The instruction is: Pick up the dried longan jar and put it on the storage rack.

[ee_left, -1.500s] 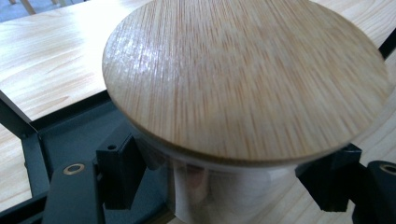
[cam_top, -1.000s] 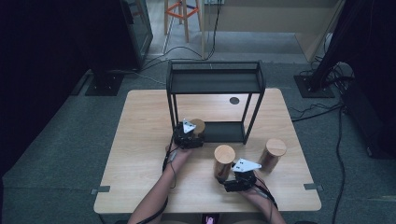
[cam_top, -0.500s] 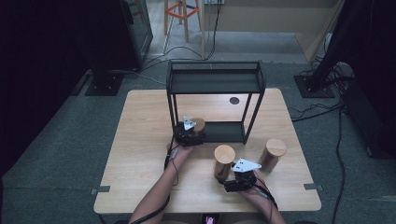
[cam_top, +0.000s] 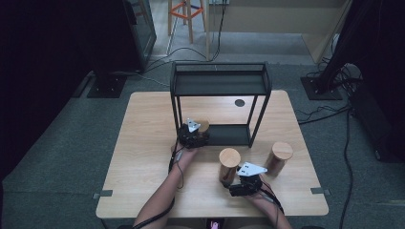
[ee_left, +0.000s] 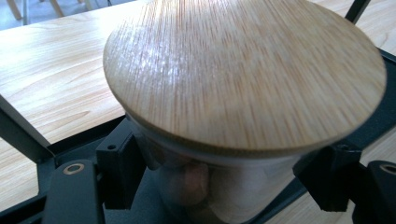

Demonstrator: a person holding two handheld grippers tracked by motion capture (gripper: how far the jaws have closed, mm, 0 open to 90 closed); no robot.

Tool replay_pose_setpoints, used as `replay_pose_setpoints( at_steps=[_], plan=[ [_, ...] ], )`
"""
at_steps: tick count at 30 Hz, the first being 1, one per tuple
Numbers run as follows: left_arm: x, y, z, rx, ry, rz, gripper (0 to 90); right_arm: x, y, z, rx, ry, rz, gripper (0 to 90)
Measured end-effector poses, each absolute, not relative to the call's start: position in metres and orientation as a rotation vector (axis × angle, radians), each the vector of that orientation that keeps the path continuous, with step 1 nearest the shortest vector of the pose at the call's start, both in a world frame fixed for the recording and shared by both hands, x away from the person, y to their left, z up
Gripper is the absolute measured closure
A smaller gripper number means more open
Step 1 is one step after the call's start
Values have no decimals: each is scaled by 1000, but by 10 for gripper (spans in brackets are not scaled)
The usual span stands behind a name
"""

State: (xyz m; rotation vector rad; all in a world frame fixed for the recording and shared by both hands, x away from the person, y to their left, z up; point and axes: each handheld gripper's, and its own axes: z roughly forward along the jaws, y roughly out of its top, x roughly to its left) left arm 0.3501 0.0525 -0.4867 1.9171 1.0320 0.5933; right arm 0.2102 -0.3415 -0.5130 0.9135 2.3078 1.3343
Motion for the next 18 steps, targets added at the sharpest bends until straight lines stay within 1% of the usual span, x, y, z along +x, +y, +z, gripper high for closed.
replay_pose_setpoints(
  at_steps=[7, 9, 10, 18],
  plan=[
    [350, 51, -485, 1923, 1045, 584, 251, 210, -342, -513, 917, 2307, 1340, 197],
    [350, 48, -483, 1946, 1049, 592, 247, 210, -342, -513, 916, 2308, 1338, 198],
    [348, 43, -483, 1961, 1056, 610, 216, 210, -341, -513, 914, 2310, 1333, 197],
    [341, 41, -486, 1954, 1060, 625, 215, 211, -341, -513, 915, 2314, 1332, 196]
  ],
)
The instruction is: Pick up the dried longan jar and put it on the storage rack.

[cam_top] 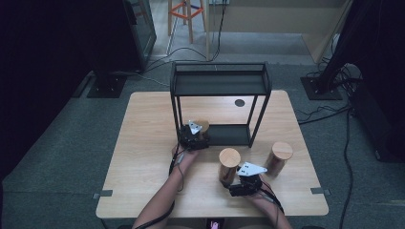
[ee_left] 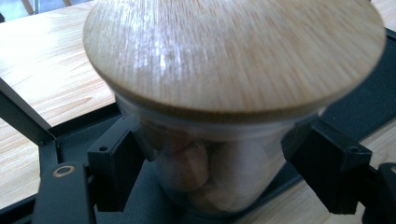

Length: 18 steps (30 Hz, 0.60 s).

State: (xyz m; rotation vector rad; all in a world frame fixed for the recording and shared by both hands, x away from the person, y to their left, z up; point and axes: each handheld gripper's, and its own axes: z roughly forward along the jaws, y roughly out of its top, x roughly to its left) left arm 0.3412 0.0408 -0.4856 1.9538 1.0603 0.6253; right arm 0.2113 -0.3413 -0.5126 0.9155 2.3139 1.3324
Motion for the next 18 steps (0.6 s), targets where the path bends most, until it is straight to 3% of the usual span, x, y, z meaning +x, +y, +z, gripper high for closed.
replay_pose_setpoints(
  at_steps=[18],
  plan=[
    [325, 38, -488, 1956, 1042, 657, 215, 212, -341, -513, 912, 2317, 1333, 196]
  ],
)
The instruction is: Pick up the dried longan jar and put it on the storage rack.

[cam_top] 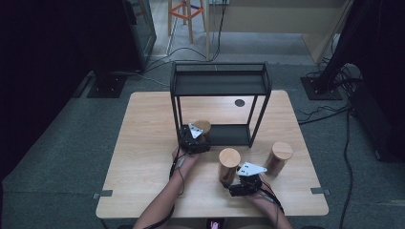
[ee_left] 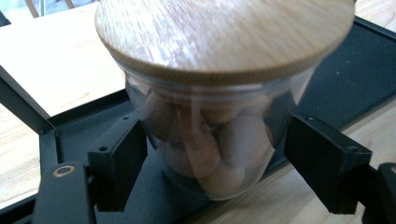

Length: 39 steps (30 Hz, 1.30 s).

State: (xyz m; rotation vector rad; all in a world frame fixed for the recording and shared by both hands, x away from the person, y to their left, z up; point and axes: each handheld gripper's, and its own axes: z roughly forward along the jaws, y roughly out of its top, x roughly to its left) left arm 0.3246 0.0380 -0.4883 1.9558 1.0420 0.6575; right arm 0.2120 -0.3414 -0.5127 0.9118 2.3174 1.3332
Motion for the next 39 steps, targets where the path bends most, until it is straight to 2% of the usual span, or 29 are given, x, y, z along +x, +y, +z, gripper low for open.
replay_pose_setpoints(
  at_steps=[11, 16, 39],
  plan=[
    [318, 42, -487, 1960, 1041, 641, 215, 211, -340, -512, 906, 2316, 1321, 197],
    [311, 42, -490, 1969, 1028, 674, 215, 211, -339, -512, 908, 2319, 1314, 197],
    [298, 61, -491, 2019, 944, 616, 215, 213, -345, -514, 962, 2300, 1358, 198]
  ],
)
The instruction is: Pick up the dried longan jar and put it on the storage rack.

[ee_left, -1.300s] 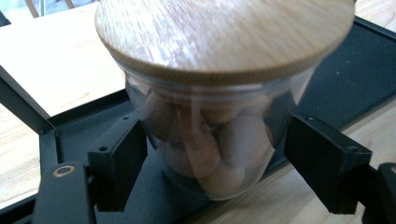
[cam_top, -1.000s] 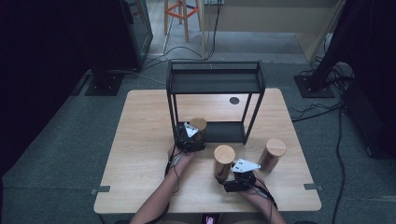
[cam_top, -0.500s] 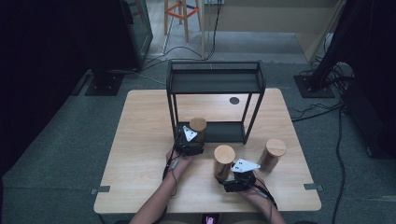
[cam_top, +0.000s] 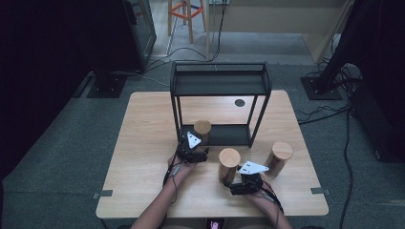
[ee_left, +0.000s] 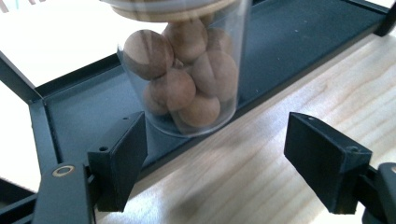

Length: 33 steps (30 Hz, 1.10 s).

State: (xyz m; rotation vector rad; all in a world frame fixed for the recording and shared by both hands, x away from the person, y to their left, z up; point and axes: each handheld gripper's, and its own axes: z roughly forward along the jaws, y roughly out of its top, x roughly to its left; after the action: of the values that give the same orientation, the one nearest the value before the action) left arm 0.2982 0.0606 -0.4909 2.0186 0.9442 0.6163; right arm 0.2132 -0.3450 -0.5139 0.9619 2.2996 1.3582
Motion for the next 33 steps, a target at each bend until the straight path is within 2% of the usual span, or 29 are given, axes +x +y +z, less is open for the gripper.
replay_pose_setpoints(
  at_steps=[33],
  plan=[
    [279, 70, -503, 1999, 928, 598, 215, 210, -340, -513, 925, 2301, 1325, 198]
  ],
)
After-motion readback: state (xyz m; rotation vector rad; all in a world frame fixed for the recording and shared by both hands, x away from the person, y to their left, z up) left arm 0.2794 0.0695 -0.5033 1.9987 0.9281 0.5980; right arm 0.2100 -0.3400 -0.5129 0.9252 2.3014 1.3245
